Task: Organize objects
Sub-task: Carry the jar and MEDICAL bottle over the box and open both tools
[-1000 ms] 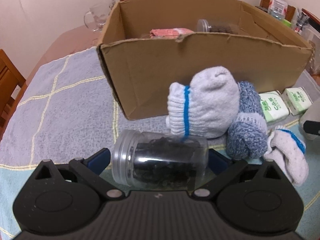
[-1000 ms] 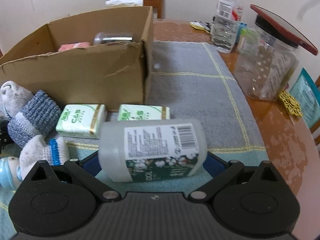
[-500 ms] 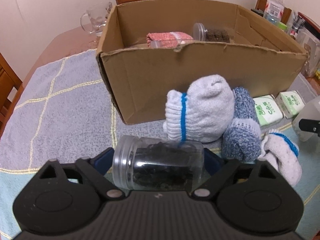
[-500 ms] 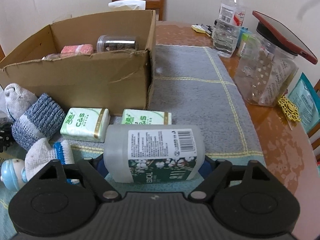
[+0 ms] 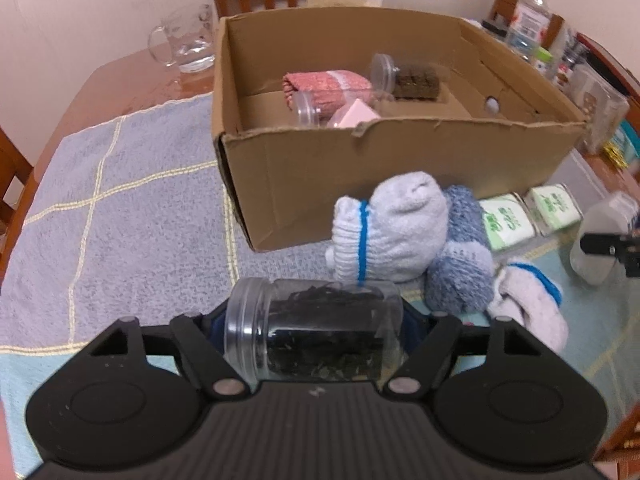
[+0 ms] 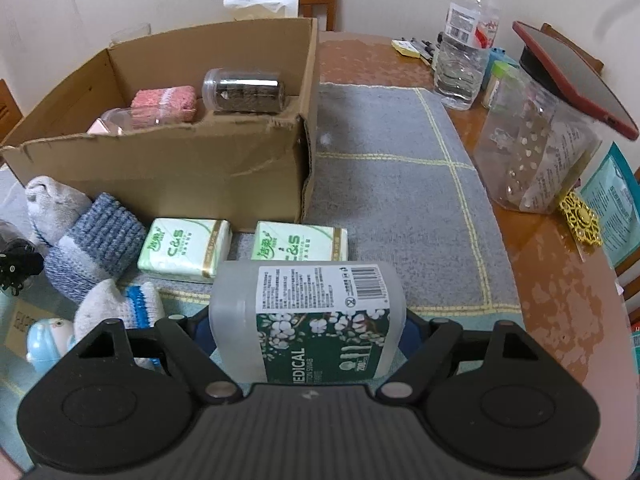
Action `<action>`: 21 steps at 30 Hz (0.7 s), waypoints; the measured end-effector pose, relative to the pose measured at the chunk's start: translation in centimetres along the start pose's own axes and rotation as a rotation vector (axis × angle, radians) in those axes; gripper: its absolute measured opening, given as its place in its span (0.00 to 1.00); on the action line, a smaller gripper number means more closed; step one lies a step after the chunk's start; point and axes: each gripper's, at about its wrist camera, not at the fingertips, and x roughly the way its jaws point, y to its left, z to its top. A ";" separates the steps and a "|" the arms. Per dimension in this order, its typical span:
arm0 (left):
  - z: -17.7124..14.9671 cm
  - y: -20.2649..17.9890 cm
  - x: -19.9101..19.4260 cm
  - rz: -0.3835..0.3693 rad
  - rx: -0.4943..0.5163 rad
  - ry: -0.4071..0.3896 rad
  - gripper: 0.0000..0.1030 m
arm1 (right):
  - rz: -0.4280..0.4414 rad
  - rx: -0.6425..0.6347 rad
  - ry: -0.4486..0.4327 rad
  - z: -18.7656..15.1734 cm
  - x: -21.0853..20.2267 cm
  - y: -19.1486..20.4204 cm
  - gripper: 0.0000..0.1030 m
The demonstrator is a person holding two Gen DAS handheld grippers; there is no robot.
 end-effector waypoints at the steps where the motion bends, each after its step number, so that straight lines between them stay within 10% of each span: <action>1: 0.1 0.1 -0.4 -0.009 0.011 0.014 0.74 | 0.006 -0.004 0.002 0.2 -0.3 0.0 0.84; 6: 1.5 0.2 -3.2 -0.052 0.072 0.056 0.74 | 0.047 -0.048 -0.002 1.8 -2.7 0.3 0.84; 21: 11.7 -0.9 -7.6 -0.110 0.143 -0.156 0.74 | 0.166 -0.145 -0.172 11.2 -7.2 3.2 0.84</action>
